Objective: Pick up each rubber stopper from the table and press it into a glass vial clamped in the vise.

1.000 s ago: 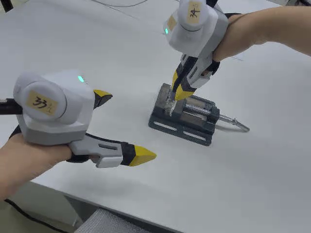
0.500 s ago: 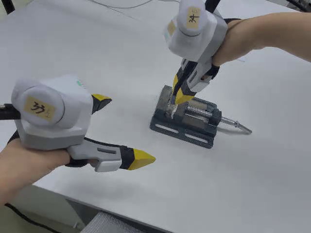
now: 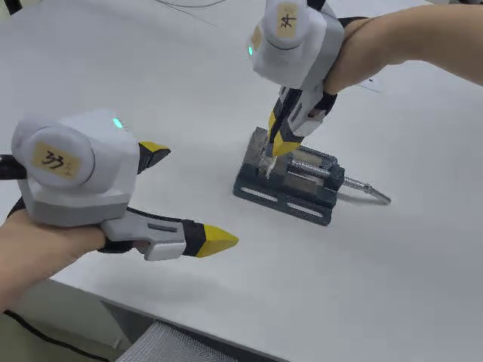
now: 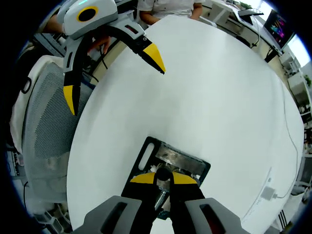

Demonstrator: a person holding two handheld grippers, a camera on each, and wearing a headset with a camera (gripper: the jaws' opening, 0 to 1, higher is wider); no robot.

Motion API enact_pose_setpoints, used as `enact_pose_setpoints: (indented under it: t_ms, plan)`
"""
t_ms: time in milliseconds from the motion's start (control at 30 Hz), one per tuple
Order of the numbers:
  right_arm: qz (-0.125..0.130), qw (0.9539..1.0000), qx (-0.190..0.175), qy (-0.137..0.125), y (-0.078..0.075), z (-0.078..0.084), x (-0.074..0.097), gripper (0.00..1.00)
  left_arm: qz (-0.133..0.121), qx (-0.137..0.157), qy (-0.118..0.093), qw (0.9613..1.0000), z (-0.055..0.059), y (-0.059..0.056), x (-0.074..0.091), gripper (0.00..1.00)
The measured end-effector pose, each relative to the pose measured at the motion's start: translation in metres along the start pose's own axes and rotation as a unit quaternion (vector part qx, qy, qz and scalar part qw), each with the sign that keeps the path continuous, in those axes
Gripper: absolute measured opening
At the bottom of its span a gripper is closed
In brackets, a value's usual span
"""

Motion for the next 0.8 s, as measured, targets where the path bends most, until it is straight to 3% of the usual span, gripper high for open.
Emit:
enact_pose_setpoints:
  t_ms: [233,567,700,800]
  plan:
    - [-0.009,0.9995,-0.03,0.005,-0.0064,0.0072,-0.0026,0.05,-0.001,0.002,-0.002,1.0,0.0002,0.001,0.0,0.94]
    - [0.002,0.9979,-0.061,-0.019,-0.0037,0.0086,-0.0035,0.05,0.001,0.003,-0.002,1.0,0.0005,0.0008,-0.0013,0.93]
    - [-0.003,0.9991,-0.039,-0.019,-0.0023,0.0082,-0.0026,0.05,0.016,0.027,-0.006,0.9995,-0.0005,0.0004,-0.0017,0.93]
    - [-0.004,0.999,-0.043,-0.011,-0.0003,0.0061,-0.0024,0.05,0.015,-0.002,0.011,0.9998,-0.0048,0.0048,0.0001,0.92]
Point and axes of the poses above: the centre of the closed fingertips' face, and the gripper's own axes: x roughly backward along the fingers, y roughly to its left, z roughly out of its underside, the point moved 7 cm from there along x, roughly backward along the fingers, and after that the axes turned 8 degrees about z, right-handed, at the moved point
